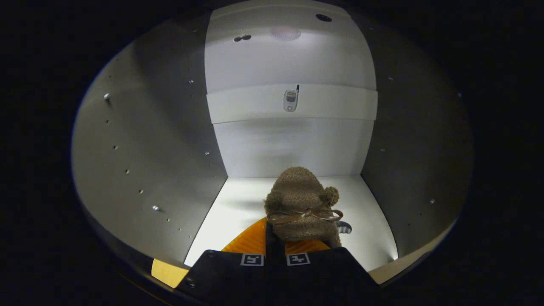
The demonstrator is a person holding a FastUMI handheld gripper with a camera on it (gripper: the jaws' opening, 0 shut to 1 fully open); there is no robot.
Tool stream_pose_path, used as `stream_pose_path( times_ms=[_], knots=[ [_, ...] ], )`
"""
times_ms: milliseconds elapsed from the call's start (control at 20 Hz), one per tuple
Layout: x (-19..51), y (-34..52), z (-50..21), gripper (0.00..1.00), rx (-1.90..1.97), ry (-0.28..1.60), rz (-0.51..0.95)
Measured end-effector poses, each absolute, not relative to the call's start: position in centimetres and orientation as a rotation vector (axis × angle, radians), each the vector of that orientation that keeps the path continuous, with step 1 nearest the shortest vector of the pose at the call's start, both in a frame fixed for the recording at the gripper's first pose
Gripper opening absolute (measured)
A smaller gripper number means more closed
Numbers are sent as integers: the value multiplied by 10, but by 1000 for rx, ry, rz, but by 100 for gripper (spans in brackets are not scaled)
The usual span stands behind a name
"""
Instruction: Open the shoe cabinet door, grab the shoes and put them into the shoe cabinet, then close the shoe cabinet door.
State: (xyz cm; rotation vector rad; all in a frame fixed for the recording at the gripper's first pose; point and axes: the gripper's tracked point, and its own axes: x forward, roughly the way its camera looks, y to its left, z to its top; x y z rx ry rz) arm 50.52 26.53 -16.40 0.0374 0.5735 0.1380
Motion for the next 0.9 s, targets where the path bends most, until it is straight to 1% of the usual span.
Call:
stream_pose_path(
  times_ms=[150,400,600,700,900],
  knots=[
    [523,268,-178,5,41,605,113],
    [524,275,-197,5,46,658,113],
    [518,276,-200,15,22,670,116],
    [516,275,-194,22,21,660,118],
    [495,279,-180,67,32,644,173]
  ],
)
